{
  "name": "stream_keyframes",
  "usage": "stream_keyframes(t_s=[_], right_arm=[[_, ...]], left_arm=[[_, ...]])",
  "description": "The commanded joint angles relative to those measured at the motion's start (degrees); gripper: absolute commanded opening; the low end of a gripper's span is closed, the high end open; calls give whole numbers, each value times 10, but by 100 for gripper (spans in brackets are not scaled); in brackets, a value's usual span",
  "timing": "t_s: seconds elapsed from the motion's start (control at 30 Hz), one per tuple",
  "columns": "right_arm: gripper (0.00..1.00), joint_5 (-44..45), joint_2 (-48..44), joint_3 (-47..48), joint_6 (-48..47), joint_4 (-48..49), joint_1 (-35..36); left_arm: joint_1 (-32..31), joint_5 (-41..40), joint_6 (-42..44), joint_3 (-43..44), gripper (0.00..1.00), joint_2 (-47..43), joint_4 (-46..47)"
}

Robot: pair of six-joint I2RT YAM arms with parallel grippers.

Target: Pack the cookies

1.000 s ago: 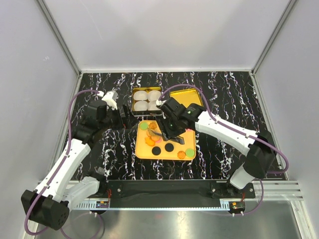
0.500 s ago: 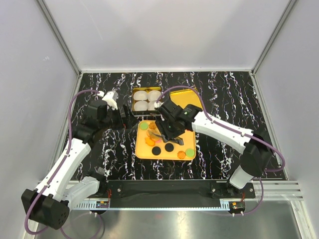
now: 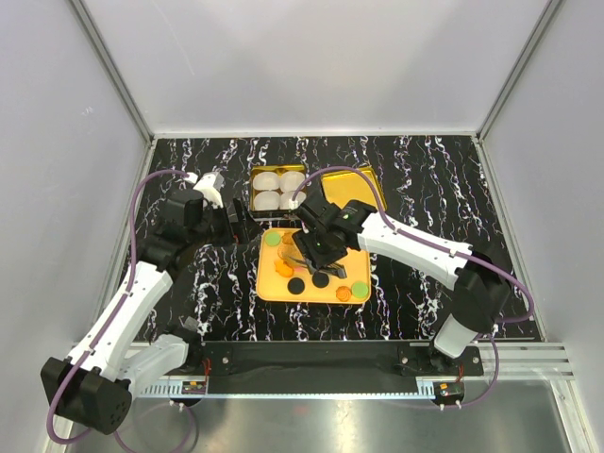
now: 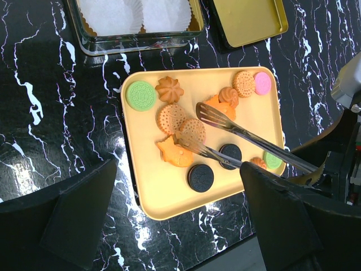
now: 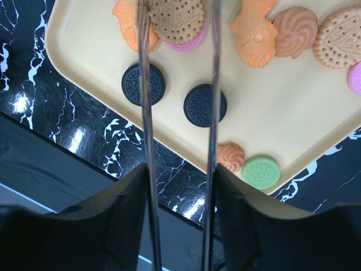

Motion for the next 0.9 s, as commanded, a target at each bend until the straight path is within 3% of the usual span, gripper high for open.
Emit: stream_keyframes(t_s=[0.0,0.23,0.87], right_arm=[[53,14,-5,16,-4,-5,7],[38,18,-13,24,-6,-12,6],[38,43,-17,110,-23,-40,2]], left_arm=[[3,-1,-1,-4,99,-1,20],[3,0,-1,-4,99,-1,20],[3,-10,-2,-4,99,-11,18]])
